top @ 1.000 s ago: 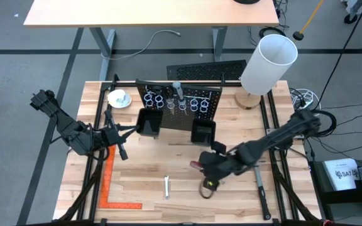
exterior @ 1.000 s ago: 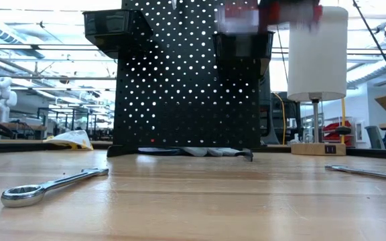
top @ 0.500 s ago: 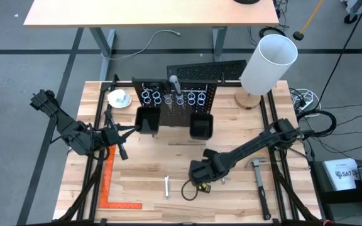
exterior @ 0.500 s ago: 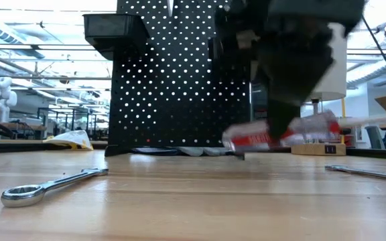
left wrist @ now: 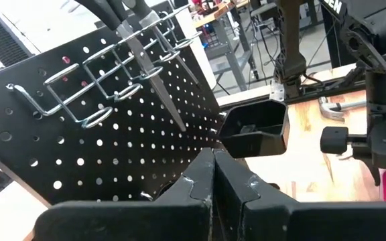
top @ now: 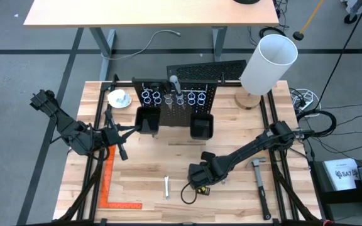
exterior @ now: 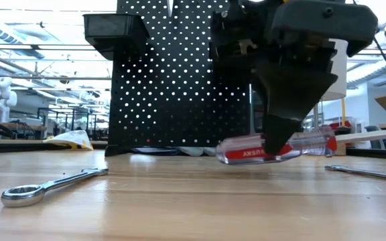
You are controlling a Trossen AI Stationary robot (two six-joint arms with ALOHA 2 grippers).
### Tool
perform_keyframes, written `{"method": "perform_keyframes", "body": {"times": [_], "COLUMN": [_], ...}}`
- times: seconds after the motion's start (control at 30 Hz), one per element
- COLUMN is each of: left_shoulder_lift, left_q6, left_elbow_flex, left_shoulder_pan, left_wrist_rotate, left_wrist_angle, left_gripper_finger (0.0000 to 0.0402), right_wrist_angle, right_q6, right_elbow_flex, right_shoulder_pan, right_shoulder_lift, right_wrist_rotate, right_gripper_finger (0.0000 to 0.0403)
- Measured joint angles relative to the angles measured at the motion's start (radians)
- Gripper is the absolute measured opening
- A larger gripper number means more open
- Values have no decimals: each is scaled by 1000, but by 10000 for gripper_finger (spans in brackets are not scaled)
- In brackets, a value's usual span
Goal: Hang tools onto peg board
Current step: Remove the red screwdriver from the black peg board, then remove the gray screwdriver from the black peg board
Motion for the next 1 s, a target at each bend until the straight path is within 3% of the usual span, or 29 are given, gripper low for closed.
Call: {"method": "perform_keyframes", "body": {"times": [0.4, 0.77, 1.0], "left_shoulder_lift": [0, 0, 0], "left_q6": [0, -1, -2], "left_elbow_flex": [0, 0, 0], "left_shoulder_pan": [0, 0, 0], "left_wrist_rotate": [1, 1, 1], "left_wrist_angle": [0, 0, 1], "left_gripper_finger": [9, 9, 9], "right_wrist_angle": [9, -10, -150], "right_q6": [-17, -149, -197], "right_elbow_flex": [0, 114, 253], "right_shoulder_pan": [0, 3, 2], "right_shoulder_lift": [0, -2, -2], "right_wrist_rotate": [-12, -77, -77], "right_gripper_finger": [194, 178, 168]}}
